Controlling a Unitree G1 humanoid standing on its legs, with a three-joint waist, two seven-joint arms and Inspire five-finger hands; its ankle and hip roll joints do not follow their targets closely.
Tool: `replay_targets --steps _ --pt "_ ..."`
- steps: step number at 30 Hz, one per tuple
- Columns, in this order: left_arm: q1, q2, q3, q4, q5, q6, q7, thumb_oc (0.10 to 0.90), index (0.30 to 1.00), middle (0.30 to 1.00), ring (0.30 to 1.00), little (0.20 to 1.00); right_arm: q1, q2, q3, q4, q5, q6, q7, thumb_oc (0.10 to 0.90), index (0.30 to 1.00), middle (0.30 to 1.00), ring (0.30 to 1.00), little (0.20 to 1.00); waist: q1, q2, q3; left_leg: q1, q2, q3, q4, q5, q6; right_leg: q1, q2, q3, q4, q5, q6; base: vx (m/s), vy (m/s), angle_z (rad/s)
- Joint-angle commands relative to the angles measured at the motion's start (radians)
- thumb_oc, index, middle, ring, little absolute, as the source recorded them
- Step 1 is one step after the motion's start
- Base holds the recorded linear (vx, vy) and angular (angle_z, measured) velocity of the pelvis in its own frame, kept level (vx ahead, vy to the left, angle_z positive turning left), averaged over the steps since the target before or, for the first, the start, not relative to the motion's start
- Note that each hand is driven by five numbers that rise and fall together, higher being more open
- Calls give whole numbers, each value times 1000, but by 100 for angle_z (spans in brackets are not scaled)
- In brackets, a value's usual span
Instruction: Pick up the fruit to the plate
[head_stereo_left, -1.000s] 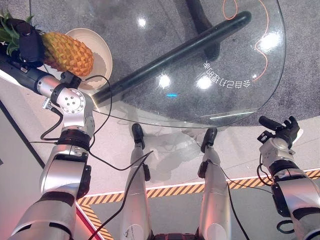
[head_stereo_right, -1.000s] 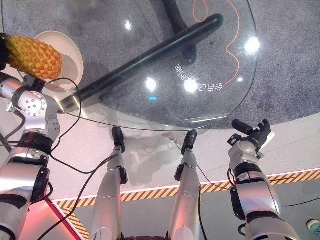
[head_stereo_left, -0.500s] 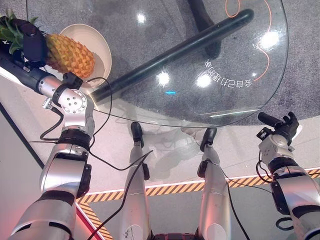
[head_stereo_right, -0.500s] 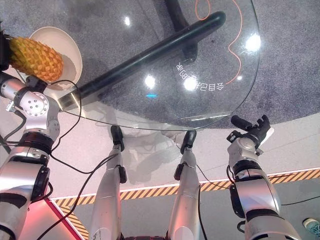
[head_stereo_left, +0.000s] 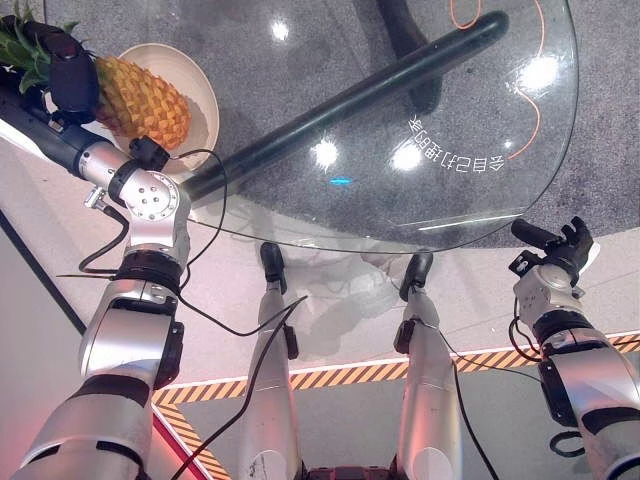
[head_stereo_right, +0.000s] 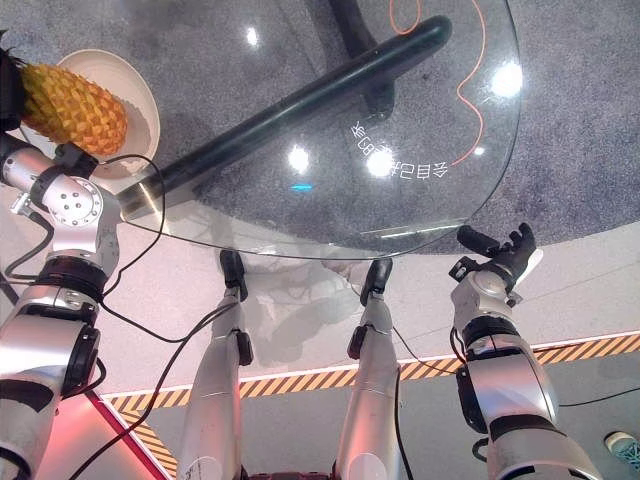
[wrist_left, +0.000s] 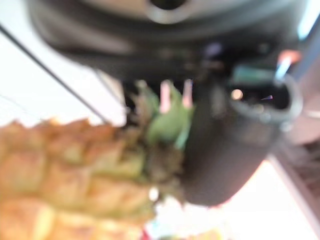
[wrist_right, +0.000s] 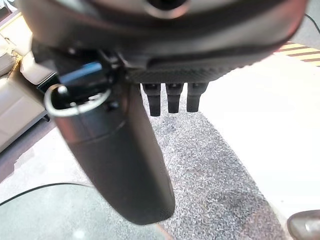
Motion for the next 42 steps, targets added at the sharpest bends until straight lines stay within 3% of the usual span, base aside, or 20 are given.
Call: replay_targets --steps 1,13,42 --pt "-146 126 3 36 47 -130 18 100 300 300 300 200 2 -41 17 19 -23 -60 -12 800 900 900 900 900 23 -50 -26 -16 30 -6 129 -112 -32 3 42 -8 18 -43 -9 0 0 0" --pt "-157 131 -8 43 54 -130 -3 100 300 300 300 200 3 -28 18 24 -12 -74 -9 800 900 900 900 900 30 -63 -26 -31 30 -11 135 -106 -29 -2 46 -13 22 -38 -9 -2 -8 0" --pt "-152 140 -4 53 77 -170 49 100 300 300 300 200 5 -45 20 24 -12 -88 -1 800 900 900 900 900 25 -54 -26 -28 26 -4 135 -109 -28 -2 44 -10 16 -38 -10 0 0 0"
